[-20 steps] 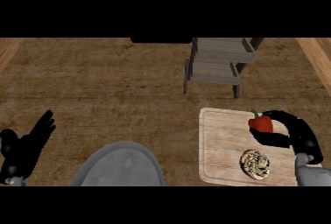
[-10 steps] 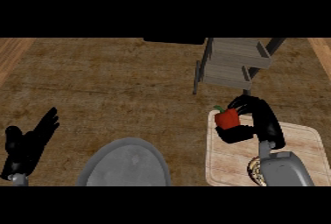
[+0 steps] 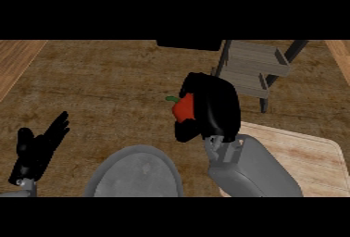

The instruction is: Pick the bell pepper from the cutting board and place it in the tiered basket

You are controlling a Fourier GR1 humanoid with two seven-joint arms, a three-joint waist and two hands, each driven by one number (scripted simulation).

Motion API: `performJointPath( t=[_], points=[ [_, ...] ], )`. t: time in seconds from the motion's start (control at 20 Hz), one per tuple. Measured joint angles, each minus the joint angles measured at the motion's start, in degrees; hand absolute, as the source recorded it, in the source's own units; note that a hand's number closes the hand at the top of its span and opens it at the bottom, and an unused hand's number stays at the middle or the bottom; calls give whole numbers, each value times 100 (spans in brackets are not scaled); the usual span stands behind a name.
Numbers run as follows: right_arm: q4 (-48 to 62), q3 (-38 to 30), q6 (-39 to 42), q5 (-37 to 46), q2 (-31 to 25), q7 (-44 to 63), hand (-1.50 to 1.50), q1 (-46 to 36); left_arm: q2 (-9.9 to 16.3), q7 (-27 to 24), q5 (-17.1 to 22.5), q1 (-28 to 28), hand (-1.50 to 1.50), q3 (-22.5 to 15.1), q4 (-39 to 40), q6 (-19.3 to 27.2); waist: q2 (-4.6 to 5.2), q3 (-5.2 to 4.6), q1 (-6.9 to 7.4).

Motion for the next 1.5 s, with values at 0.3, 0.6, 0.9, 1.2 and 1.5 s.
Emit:
performJointPath(
  t=[0.3,0.6,0.9,1.2,1.5],
  points=[
    [148,75,273,629,125,601,150,-1722,-45,-1,-7,-23,0,28,95,59,-1,35,-114],
    [667,-279,405,554,144,958,150,-3286,-35,8,-13,-125,0,72,164,91,58,62,-151],
    [1658,-985,423,547,162,948,150,-4601,-21,-13,35,-114,0,137,141,77,128,81,-224],
    [3032,-1674,278,751,138,507,150,-5459,-29,-131,35,-11,0,191,116,85,194,95,-294],
    [3992,-2383,-357,842,-48,-8,150,-5785,21,-164,107,-19,0,298,136,28,246,103,-313]
  ],
)
